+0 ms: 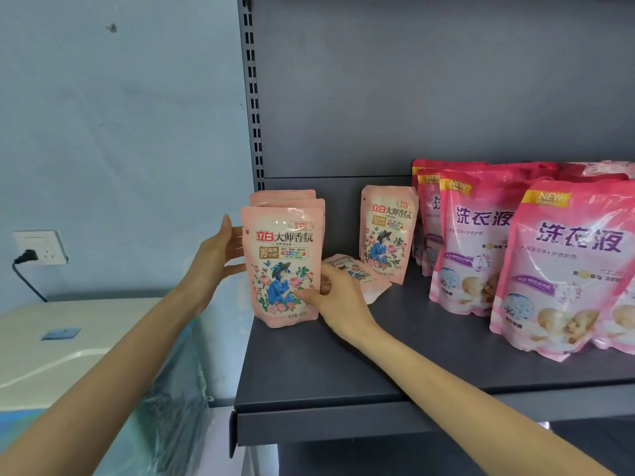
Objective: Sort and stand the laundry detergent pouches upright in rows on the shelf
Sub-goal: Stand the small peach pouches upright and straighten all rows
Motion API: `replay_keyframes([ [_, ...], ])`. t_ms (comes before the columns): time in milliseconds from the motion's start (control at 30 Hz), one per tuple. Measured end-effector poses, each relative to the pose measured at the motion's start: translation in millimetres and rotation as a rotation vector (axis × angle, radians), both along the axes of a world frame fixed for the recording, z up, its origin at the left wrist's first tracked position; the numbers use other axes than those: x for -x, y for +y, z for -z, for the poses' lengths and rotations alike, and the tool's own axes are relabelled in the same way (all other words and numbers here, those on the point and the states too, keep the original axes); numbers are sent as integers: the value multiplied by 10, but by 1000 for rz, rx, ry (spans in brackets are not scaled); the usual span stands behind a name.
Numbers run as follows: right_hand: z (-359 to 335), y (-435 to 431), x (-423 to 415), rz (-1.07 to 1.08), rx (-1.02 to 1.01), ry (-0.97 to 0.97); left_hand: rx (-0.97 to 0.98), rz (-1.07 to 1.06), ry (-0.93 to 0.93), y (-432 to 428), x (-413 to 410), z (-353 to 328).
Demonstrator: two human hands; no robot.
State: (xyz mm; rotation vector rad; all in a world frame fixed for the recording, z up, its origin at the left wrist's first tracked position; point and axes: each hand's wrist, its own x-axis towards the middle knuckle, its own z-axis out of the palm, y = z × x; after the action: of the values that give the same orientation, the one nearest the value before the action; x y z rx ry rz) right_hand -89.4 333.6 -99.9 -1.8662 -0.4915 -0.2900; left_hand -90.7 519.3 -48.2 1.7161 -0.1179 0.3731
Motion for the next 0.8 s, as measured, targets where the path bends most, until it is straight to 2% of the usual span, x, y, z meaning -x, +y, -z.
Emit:
replay_keyframes([
  [200,4,-178,51,27,225,-44,-106,-29,-31,-92,158,56],
  [367,-88,-561,233,177,693,-228,-261,-68,-77,-144,402,137],
  [467,-103,-780,255,235,817,-231,-316,-57,-82,-245,493,145],
  [633,-79,-1061,174,274,818,-166,-462,-176,-96,-344,584,228],
  [800,14,-1176,-127,275,669,10,-789,-416,0,-586,892,520],
])
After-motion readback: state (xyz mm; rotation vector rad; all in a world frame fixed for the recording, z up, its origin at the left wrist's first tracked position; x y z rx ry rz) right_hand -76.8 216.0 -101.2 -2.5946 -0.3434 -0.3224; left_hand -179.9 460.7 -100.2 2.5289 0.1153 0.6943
